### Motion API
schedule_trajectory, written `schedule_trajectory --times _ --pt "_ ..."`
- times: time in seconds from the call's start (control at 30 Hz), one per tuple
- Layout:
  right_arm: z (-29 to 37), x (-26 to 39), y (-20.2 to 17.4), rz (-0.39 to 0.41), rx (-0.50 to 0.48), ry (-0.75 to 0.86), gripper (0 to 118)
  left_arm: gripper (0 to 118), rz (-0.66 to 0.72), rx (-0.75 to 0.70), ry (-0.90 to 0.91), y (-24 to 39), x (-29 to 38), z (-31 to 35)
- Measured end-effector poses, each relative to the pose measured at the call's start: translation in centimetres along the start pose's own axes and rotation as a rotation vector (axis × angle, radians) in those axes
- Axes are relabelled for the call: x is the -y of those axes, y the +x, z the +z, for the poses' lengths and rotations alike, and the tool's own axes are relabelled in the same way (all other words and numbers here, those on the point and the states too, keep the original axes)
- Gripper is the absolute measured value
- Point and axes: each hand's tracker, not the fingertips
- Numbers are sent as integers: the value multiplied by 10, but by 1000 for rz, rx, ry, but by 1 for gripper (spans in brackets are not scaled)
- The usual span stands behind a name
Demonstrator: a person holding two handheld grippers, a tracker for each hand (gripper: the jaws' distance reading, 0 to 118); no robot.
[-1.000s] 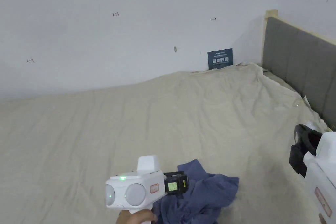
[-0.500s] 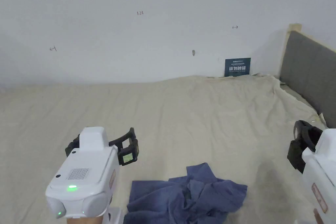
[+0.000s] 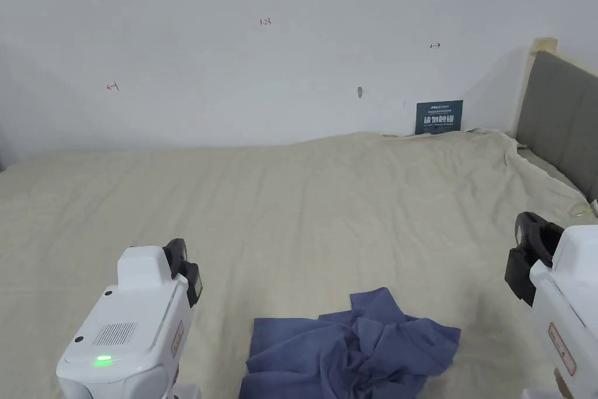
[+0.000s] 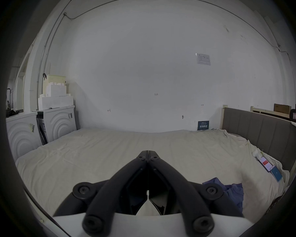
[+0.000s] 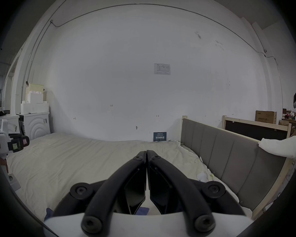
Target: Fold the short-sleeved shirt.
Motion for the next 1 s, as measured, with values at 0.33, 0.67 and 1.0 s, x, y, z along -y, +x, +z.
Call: schedule_trajectory --times 0.33,0.67,1.0 --pt "4 -3 -4 -6 -3 -3 0 0 -9 25 -59 5 -4 -4" --pt "1 8 2 -17 1 -29 0 0 94 119 -585 4 58 -34" --pt "-3 26 7 -33 5 -72 0 89 92 75 -902 10 145 -25"
